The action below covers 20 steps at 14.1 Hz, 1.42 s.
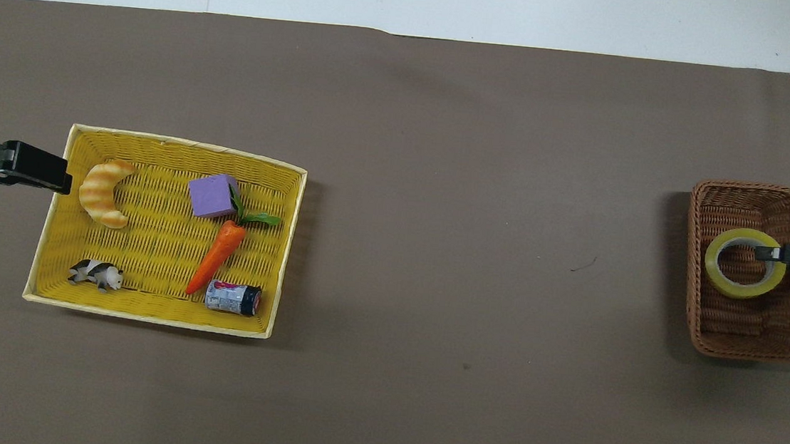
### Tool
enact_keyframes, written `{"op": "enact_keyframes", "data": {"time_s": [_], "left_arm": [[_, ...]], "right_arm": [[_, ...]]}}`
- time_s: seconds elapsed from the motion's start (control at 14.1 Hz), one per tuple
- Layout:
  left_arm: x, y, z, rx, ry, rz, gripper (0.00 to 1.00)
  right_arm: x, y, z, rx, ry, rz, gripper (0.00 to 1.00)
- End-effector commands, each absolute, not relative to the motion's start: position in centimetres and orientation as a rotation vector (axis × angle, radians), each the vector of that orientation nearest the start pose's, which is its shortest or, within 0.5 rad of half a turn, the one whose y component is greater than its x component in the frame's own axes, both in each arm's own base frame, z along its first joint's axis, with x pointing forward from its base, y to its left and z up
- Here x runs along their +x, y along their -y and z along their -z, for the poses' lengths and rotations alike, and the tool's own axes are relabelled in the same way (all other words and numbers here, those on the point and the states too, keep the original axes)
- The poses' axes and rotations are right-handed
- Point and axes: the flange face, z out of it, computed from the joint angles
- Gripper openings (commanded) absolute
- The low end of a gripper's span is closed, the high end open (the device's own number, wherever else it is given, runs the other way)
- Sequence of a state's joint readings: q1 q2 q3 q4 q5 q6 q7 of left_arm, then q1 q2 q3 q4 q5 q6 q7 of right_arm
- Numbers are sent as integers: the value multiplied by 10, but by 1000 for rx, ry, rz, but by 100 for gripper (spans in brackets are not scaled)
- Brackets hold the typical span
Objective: Move tape to another basket
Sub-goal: 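Open the right gripper and release the tape inside the wicker basket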
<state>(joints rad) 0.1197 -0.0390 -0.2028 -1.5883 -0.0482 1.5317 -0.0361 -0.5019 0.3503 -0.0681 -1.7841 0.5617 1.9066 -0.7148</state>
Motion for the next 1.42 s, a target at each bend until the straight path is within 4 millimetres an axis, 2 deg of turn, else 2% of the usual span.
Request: {"op": "enact_keyframes", "data": {"time_s": [0.0,0.14,0.21,0.36,0.71,0.92,1.35], "left_arm": [[528,45,-634,-3160,-83,-45,100],[528,44,-634,-3161,-81,-47,100],[527,44,-634,-3159,-81,-45,100],[527,45,-634,-3159,-83,-45,100],[526,49,-634,-3158,-107,-47,100],[523,49,-632,-3155,-133,-47,100],[523,48,-631,-3155,-131,-52,100]], "right_arm": [[554,283,-411,-2694,-21,236,100],[574,254,-454,-2825,125,227,100],[580,241,-466,-2884,174,206,100],[583,218,-488,-2931,156,205,100],[586,135,-540,-3075,35,194,100],[583,97,-555,-3100,-37,193,100],[560,-3,-575,-3137,-161,126,100]]}}
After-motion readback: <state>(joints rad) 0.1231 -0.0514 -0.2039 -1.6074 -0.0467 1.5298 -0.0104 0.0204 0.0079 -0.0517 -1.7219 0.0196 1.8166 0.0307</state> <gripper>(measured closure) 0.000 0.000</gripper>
